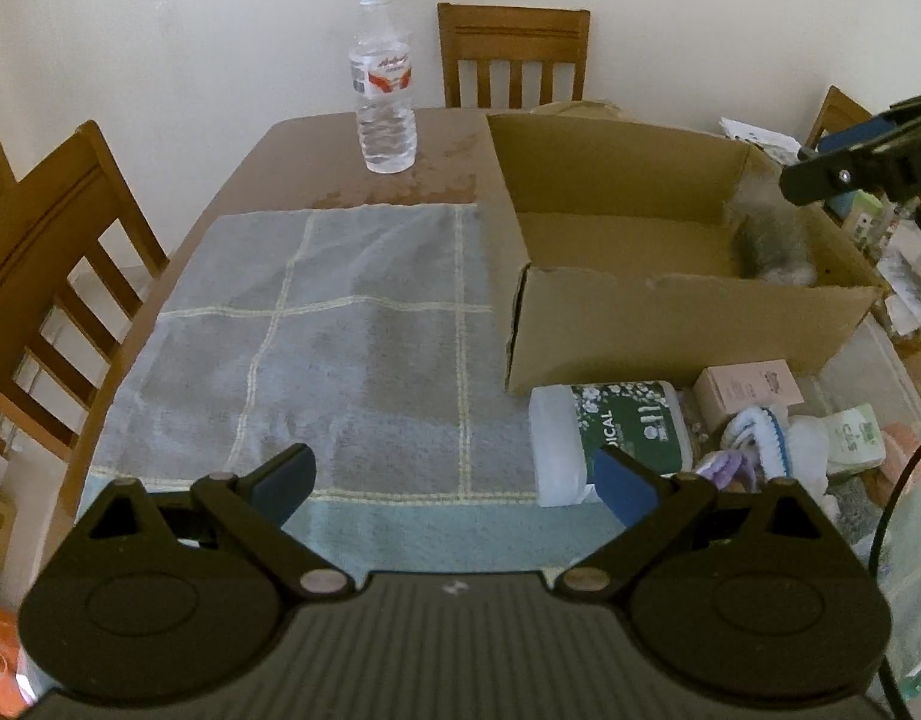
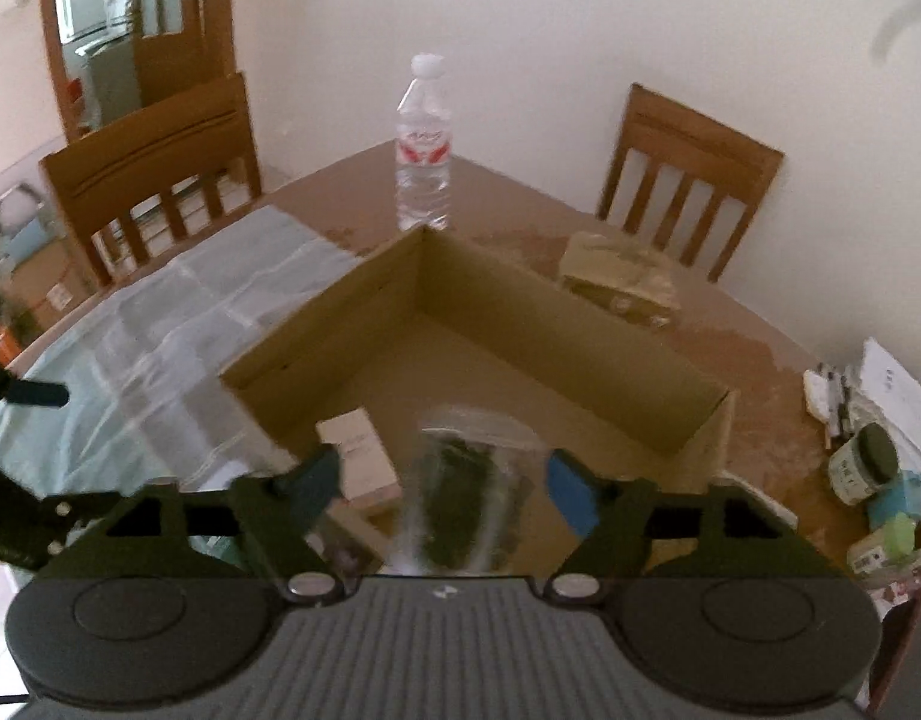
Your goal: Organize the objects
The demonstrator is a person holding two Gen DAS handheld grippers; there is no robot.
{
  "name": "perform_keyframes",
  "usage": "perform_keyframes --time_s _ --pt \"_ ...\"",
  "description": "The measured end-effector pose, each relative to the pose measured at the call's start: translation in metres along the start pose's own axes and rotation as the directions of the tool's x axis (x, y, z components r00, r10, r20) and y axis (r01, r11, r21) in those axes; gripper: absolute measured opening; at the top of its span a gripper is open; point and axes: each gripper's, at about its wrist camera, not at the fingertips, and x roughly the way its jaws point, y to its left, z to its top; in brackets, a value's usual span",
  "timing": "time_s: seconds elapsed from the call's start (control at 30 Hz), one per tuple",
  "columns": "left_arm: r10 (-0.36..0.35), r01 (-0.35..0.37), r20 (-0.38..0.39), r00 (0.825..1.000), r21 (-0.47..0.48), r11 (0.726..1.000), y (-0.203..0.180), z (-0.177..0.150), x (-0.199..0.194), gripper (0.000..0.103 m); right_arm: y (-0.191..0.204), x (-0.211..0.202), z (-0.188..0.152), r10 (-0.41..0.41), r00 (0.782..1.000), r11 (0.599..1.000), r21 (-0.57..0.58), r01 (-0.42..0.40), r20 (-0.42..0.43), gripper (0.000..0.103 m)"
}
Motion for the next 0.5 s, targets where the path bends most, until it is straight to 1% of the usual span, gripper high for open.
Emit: perform_keyframes --time_s 0.03,0.17,0.27,0.37,0.5 --pt "0.001 -0.001 -0.001 1.0 0.003 1.0 0.001 -0.001 0.0 0.099 0.0 0.001 0.0 -0.001 1.0 1.0 0.003 0.001 -0.003 0.086" --pt "-0.006 0.006 -0.008 1.0 0.005 1.0 0.002 -0.001 0.004 0.099 0.011 0.005 -0.007 -0.021 1.0 1.0 -0.003 0.021 -0.013 0.096" --pt "-0.013 0.013 -0.002 1.0 0.029 0.999 0.001 -0.003 0.006 0.1 0.015 0.002 -0.018 -0.031 0.999 1.0 0.003 0.031 -0.018 0.102" --pt "0.0 -0.001 0.007 1.0 0.059 0.998 -0.001 -0.007 0.007 0.101 0.018 0.002 -0.032 -0.039 0.999 0.999 0.035 0.041 -0.034 0.103" --pt "-0.001 0.001 -0.006 1.0 0.071 0.997 -0.004 -0.016 0.008 0.101 0.02 0.001 -0.056 -0.047 0.997 0.993 0.103 0.053 -0.065 0.103"
